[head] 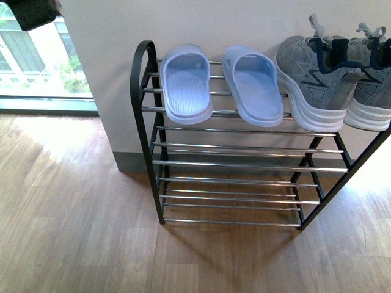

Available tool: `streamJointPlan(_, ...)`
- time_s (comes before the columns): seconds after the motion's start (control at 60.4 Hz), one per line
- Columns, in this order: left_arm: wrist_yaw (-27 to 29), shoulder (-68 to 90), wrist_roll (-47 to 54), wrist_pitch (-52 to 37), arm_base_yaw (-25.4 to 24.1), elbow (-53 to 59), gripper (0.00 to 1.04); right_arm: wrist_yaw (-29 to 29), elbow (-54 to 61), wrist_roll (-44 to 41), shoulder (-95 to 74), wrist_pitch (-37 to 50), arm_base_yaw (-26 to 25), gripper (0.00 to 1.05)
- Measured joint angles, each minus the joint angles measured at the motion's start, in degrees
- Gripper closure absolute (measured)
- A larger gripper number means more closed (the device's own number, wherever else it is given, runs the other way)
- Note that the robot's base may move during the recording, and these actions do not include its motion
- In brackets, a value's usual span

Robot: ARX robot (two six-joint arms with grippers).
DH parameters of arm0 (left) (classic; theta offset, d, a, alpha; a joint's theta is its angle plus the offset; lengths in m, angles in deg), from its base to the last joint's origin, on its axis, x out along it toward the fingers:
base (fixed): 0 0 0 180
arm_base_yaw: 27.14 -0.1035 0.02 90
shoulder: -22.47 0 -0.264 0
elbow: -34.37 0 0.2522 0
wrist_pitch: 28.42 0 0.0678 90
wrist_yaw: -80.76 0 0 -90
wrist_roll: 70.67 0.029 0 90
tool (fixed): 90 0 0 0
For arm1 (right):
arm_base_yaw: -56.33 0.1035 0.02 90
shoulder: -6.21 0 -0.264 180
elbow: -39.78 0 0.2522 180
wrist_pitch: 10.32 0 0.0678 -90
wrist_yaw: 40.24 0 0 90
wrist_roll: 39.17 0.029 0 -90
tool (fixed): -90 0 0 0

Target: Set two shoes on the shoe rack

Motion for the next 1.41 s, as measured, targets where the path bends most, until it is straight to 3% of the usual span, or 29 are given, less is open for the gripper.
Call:
streamJointPlan(0.05,4.7,0.5,6.3,-11.5,-0.1,4.4,0.26,0.2,0.0,0.0,0.0,0.0,0.0,0.09)
streamJointPlan(0.149,5.2,-1.0,13.9,-23.7,-1.6,11.0,0.42,-0.1,0.0,0.0,0.0,0.0,0.0,0.09)
streamJointPlan(0.463,0.1,-15.4,19.6,-23.8,-7.0,23.2,1.04,0.0,0.0,0.0,0.0,0.0,0.0,0.09)
streamJointPlan(0.579,-0.9,-16.8,19.8,-25.8,-8.4,26.4,1.03,0.0,0.0,0.0,0.0,0.0,0.0,0.09)
streamJointPlan(0.761,-2.7,-25.1,20.0,-20.3,-10.0,29.5,1.03,0.0,0.0,0.0,0.0,0.0,0.0,0.09)
streamJointPlan(0.811,-5.9,-27.5,20.0,-18.5,-12.0,30.0,1.03,0.0,0.0,0.0,0.0,0.0,0.0,0.09)
streamJointPlan(0.91,-6.8,-31.8,20.0,-15.1,-14.3,31.0,1.03,0.0,0.0,0.0,0.0,0.0,0.0,0.09)
streamJointPlan(1.407,-7.2,-53.7,20.1,4.0,-14.6,32.8,1.03,0.0,0.0,0.0,0.0,0.0,0.0,0.09)
